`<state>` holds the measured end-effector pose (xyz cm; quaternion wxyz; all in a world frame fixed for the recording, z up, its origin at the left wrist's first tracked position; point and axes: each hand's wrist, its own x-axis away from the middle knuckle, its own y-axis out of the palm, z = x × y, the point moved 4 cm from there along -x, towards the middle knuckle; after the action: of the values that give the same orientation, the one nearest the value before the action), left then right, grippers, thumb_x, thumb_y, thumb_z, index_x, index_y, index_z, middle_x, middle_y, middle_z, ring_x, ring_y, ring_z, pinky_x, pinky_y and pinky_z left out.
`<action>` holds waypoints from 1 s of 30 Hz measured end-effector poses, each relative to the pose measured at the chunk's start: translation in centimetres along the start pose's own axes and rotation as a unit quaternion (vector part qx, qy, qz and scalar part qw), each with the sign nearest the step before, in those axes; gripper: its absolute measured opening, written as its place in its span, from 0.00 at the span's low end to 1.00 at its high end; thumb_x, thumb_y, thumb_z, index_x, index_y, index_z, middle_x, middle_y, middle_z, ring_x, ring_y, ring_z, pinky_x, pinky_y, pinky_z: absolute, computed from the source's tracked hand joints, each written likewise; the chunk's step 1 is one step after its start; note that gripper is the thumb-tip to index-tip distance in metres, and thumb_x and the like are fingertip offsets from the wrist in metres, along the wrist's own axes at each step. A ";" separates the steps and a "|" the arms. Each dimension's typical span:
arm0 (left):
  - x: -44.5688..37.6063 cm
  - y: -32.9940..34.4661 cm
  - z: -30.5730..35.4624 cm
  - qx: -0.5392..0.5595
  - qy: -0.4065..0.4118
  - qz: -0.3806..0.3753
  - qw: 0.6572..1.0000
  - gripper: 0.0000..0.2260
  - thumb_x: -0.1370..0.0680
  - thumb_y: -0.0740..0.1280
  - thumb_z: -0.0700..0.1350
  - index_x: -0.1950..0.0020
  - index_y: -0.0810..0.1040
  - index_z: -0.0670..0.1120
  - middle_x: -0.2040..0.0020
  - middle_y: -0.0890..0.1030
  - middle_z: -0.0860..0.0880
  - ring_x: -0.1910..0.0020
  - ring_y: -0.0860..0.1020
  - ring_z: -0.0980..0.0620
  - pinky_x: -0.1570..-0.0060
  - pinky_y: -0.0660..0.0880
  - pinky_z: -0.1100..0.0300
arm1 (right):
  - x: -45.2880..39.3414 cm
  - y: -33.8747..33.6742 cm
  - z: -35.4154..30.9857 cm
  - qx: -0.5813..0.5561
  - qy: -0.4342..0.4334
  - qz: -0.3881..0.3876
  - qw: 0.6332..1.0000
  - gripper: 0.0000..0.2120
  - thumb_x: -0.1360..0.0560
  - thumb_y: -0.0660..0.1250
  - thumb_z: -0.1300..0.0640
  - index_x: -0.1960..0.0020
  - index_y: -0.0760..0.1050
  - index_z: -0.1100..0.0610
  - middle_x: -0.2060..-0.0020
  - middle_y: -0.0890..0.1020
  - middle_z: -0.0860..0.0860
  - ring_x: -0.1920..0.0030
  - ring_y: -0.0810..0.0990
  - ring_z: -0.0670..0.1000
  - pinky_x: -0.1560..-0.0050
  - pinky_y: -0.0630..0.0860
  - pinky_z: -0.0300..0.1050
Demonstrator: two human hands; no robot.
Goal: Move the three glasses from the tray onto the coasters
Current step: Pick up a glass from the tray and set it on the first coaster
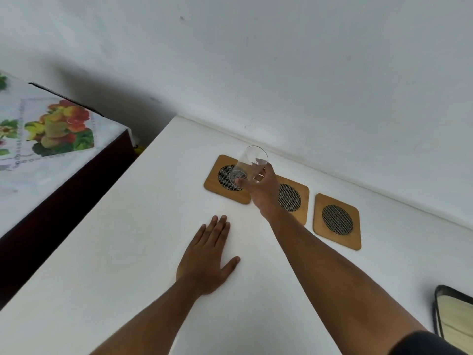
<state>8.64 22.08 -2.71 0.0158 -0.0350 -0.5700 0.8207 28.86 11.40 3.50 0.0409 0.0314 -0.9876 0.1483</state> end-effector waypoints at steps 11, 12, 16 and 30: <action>0.1 -0.1 0.1 -0.001 -0.007 -0.014 1.000 0.37 0.19 0.47 0.68 0.17 0.39 0.49 0.16 0.39 0.52 0.20 0.34 0.54 0.22 0.43 0.52 | -1.5 1.4 -0.3 0.119 -0.043 -0.013 0.992 0.41 0.39 0.87 0.53 0.30 0.74 0.52 0.43 0.84 0.48 0.44 0.80 0.47 0.41 0.79 0.46; 0.0 -0.1 0.1 0.000 -0.008 -0.015 1.000 0.37 0.19 0.47 0.68 0.17 0.39 0.49 0.17 0.39 0.52 0.20 0.34 0.54 0.22 0.43 0.52 | -1.6 1.5 -0.3 0.124 -0.043 -0.011 0.991 0.41 0.39 0.87 0.53 0.30 0.74 0.52 0.43 0.84 0.48 0.44 0.80 0.48 0.41 0.79 0.46; 0.0 -0.1 0.1 0.003 -0.011 -0.014 1.000 0.37 0.19 0.47 0.68 0.17 0.40 0.49 0.16 0.40 0.51 0.19 0.35 0.54 0.22 0.43 0.52 | -1.7 1.8 0.0 0.131 -0.038 -0.009 0.991 0.41 0.39 0.87 0.52 0.30 0.74 0.52 0.45 0.83 0.46 0.46 0.81 0.49 0.41 0.81 0.50; 0.0 -0.1 0.2 0.001 -0.012 -0.012 1.000 0.37 0.19 0.47 0.68 0.17 0.40 0.50 0.16 0.41 0.52 0.19 0.36 0.54 0.21 0.45 0.51 | -1.5 2.3 0.3 0.127 -0.023 -0.015 0.992 0.40 0.36 0.86 0.53 0.29 0.73 0.53 0.37 0.83 0.50 0.40 0.81 0.49 0.42 0.78 0.42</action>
<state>8.63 21.98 -2.56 0.0183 -0.0184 -0.5697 0.8214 30.20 13.63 2.43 0.0156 0.0543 -0.9610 0.2708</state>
